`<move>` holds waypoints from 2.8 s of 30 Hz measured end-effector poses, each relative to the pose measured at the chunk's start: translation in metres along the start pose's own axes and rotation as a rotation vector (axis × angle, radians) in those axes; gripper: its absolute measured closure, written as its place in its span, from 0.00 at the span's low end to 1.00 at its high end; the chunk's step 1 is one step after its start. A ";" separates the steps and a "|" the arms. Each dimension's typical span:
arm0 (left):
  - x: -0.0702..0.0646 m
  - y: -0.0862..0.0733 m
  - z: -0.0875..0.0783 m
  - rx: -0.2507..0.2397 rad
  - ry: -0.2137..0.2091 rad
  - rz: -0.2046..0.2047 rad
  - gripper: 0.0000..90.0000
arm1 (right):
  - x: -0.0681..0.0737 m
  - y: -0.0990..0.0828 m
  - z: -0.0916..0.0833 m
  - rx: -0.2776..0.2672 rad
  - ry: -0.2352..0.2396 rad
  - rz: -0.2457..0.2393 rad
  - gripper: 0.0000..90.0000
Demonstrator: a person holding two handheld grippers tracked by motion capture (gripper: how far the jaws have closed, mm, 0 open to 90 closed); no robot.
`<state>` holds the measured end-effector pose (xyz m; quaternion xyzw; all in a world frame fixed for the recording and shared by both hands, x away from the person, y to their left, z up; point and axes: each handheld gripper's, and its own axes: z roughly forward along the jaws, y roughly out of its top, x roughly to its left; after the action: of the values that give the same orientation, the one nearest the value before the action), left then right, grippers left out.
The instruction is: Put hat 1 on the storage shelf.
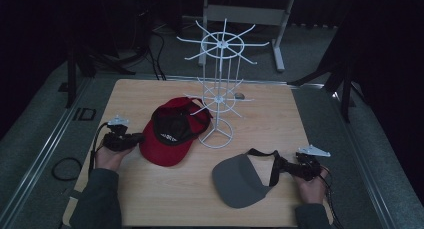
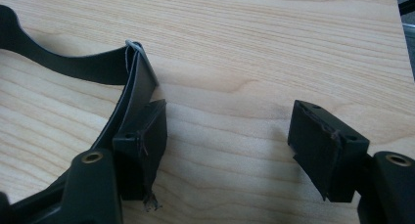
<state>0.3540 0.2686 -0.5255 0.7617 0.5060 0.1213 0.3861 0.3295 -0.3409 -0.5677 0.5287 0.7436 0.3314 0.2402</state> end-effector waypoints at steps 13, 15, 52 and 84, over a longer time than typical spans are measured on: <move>-0.014 -0.010 0.016 0.114 -0.154 0.018 0.65 | 0.000 0.000 0.000 0.000 0.000 0.000 0.34; -0.015 -0.009 0.019 0.126 -0.168 0.022 0.64 | 0.000 0.000 0.000 0.000 0.000 0.000 0.34; -0.019 -0.011 0.002 0.041 -0.225 0.062 0.96 | 0.000 0.000 0.000 0.001 0.002 -0.001 0.34; -0.006 0.014 -0.038 -0.184 -0.084 -0.010 0.96 | 0.000 0.000 0.000 0.001 0.004 -0.002 0.33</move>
<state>0.3391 0.2785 -0.4894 0.7250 0.4797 0.1332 0.4760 0.3289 -0.3408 -0.5677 0.5276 0.7447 0.3319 0.2386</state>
